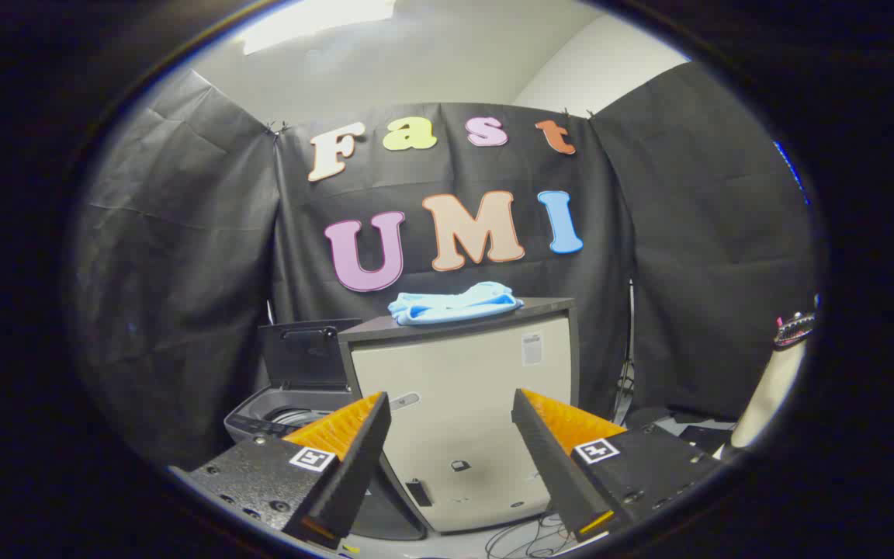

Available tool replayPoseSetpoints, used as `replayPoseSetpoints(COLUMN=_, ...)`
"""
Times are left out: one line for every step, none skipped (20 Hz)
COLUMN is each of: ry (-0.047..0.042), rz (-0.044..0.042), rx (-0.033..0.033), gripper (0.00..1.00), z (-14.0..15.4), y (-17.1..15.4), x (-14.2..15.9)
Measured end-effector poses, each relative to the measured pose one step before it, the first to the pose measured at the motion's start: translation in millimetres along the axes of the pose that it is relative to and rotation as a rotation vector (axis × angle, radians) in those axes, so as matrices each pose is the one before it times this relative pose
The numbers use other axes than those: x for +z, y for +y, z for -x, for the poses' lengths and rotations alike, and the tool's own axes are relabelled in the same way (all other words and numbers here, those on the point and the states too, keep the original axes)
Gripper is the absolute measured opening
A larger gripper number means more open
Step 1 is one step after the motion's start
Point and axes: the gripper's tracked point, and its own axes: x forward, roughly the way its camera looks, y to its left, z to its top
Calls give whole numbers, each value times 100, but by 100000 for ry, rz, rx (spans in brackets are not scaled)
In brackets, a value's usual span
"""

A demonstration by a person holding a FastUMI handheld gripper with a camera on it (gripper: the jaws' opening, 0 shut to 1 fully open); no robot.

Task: Put the clothes into the washing machine and then close the washing machine lid.

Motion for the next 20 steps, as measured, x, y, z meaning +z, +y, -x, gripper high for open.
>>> replayPoseSetpoints(ry=-6, rz=142, rx=117, gripper=96, z=-35, y=99, x=59)
replayPoseSetpoints(ry=-22, rz=136, rx=-109, gripper=96, z=-58, y=36, x=4)
replayPoseSetpoints(ry=204, rz=-35, rx=-171, gripper=96, z=-56, y=-5, x=-42)
replayPoseSetpoints(ry=327, rz=-218, rx=-45, gripper=96, z=-104, y=31, x=-78)
replayPoseSetpoints(ry=273, rz=-242, rx=-234, gripper=96, z=-87, y=14, x=27)
replayPoseSetpoints(ry=135, rz=-205, rx=-455, gripper=96, z=-84, y=-74, x=-43)
replayPoseSetpoints(ry=155, rz=-149, rx=-216, gripper=96, z=-103, y=-55, x=35)
replayPoseSetpoints(ry=150, rz=-139, rx=-436, gripper=96, z=-56, y=-13, x=-30)
replayPoseSetpoints(ry=340, rz=-139, rx=-414, gripper=96, z=-85, y=-62, x=-43)
replayPoseSetpoints(ry=43, rz=-176, rx=-237, gripper=96, z=-126, y=-2, x=22)
replayPoseSetpoints(ry=191, rz=-245, rx=-103, gripper=96, z=-182, y=74, x=99)
replayPoseSetpoints(ry=257, rz=-219, rx=-23, gripper=96, z=-168, y=79, x=3)
replayPoseSetpoints(ry=11, rz=-141, rx=127, gripper=96, z=-265, y=179, x=322)
replayPoseSetpoints(ry=-155, rz=34, rx=90, gripper=96, z=-201, y=135, x=204)
replayPoseSetpoints(ry=-340, rz=157, rx=-70, gripper=96, z=-282, y=104, x=431)
replayPoseSetpoints(ry=-212, rz=140, rx=-240, gripper=96, z=-191, y=58, x=220)
replayPoseSetpoints(ry=-285, rz=38, rx=-297, gripper=96, z=-340, y=48, x=427)
replayPoseSetpoints(ry=-316, rz=-127, rx=-194, gripper=96, z=-414, y=154, x=419)
replayPoseSetpoints(ry=66, rz=-101, rx=-5, gripper=96, z=-353, y=86, x=231)
replayPoseSetpoints(ry=-81, rz=-116, rx=-331, gripper=96, z=-347, y=55, x=270)
